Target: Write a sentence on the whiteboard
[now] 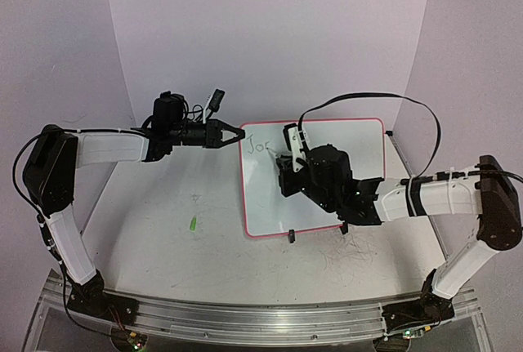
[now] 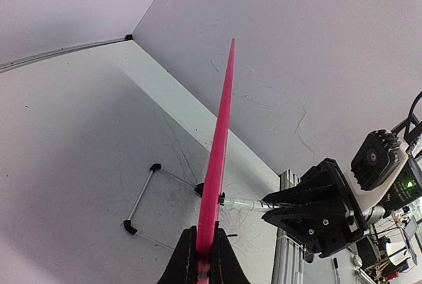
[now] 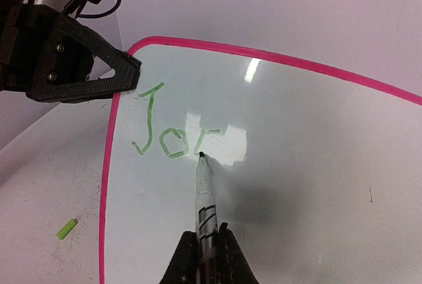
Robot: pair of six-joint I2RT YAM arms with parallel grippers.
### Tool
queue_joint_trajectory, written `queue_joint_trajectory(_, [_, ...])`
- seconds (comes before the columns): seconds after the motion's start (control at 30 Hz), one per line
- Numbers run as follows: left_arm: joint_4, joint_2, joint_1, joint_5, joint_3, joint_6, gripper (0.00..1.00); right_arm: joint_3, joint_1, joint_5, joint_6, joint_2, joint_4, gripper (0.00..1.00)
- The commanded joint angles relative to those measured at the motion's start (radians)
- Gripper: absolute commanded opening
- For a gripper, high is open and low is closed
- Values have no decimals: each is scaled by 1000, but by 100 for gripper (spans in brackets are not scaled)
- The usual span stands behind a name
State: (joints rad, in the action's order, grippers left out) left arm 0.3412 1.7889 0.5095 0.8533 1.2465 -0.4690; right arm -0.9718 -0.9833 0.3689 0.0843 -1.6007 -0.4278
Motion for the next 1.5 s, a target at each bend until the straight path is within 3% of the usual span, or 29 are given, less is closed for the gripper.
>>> queue_joint_trajectory(0.0, [36, -35, 0, 16, -5, -5, 0, -3, 4, 81, 19, 30, 28, 0])
queue_joint_trajectory(0.57, [36, -36, 0, 17, -5, -5, 0, -77, 21, 102, -4, -15, 8, 0])
queue_joint_trajectory(1.47, [36, -33, 0, 17, -2, -5, 0, 41, -8, 39, 52, 32, 71, 0])
